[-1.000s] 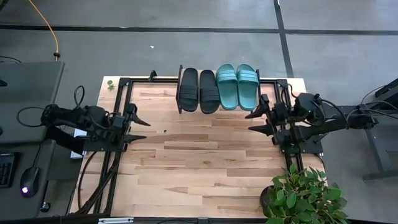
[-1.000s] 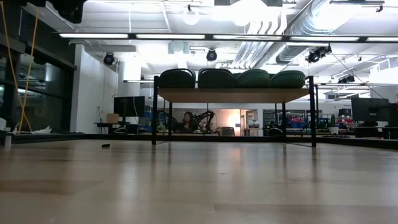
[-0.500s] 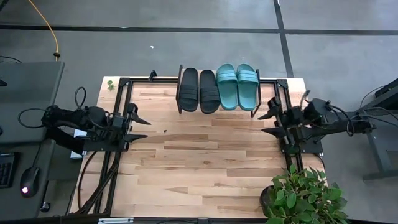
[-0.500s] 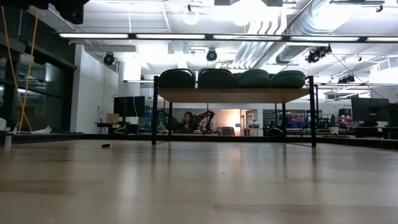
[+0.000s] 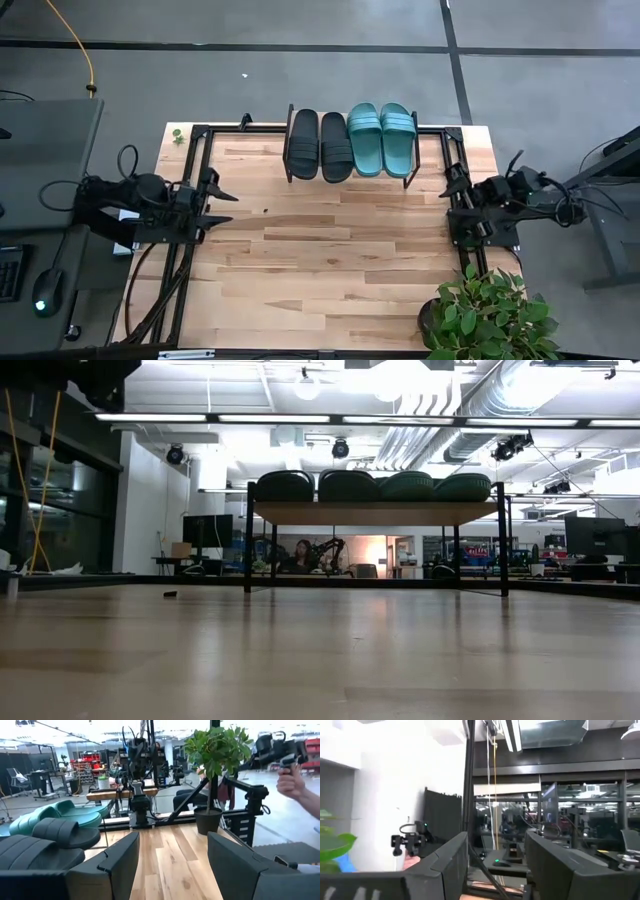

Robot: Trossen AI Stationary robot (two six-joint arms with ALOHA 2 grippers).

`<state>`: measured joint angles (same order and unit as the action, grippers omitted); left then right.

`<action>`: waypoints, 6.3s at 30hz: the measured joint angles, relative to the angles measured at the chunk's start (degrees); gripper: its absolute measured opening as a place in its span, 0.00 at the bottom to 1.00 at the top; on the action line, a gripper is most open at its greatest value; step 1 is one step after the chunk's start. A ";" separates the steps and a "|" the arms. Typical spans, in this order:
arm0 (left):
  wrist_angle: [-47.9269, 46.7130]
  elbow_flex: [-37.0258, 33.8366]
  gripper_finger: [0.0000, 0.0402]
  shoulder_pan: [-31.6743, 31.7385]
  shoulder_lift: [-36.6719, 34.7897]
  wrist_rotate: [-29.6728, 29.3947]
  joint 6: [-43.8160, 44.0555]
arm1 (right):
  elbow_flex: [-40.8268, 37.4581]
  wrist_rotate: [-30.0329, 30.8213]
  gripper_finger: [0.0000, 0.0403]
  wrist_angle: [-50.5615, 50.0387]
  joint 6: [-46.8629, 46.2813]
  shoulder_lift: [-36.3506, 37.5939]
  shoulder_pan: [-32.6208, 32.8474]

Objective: Pick and place slides into the shelf
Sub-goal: Return to Home Position

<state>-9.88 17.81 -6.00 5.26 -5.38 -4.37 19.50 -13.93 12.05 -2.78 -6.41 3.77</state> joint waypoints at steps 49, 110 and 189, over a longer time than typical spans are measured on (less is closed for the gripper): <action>20.01 -17.06 0.54 0.00 -4.90 2.79 3.14 | -18.95 -6.61 0.47 16.71 -2.71 3.91 -0.04; 11.07 -17.30 0.54 -0.02 -4.64 3.25 0.12 | -18.12 7.38 0.47 -12.72 2.77 3.12 0.00; 11.07 -17.28 0.54 -0.02 -4.64 3.27 0.18 | -18.07 7.34 0.47 -12.72 2.80 3.10 0.00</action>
<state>1.19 0.54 -6.02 0.62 -2.11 -4.19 1.43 -6.59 -0.67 0.01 -3.31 3.77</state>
